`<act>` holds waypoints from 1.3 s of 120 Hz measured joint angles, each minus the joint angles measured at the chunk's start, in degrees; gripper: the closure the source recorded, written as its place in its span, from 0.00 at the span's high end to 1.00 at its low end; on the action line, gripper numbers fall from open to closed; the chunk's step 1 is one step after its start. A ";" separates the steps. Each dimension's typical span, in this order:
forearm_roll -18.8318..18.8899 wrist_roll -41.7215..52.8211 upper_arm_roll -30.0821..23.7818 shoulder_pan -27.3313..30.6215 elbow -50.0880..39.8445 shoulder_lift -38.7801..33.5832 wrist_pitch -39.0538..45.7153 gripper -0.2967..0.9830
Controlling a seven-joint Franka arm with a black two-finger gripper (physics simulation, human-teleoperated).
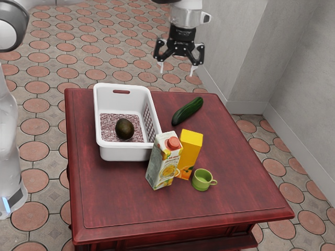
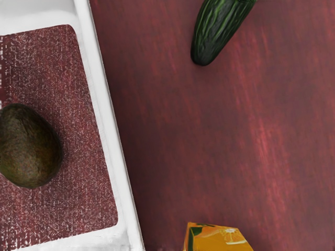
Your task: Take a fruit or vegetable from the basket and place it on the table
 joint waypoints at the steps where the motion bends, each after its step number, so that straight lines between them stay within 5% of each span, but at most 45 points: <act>1: -0.02 -1.08 -0.05 -0.02 0.02 0.00 -0.04 0.77; 33: -0.83 -28.80 0.16 -0.66 0.40 -1.06 -1.60 0.77; 66: -1.15 -45.90 5.21 1.47 2.39 4.16 -1.52 0.77; 88: -1.41 -45.05 5.32 4.77 2.17 4.44 -0.61 0.77; 107: -1.99 -42.78 5.30 9.24 -8.03 0.75 4.89 0.77; 156: -4.78 -41.11 4.96 9.42 -15.97 -3.84 11.61 0.77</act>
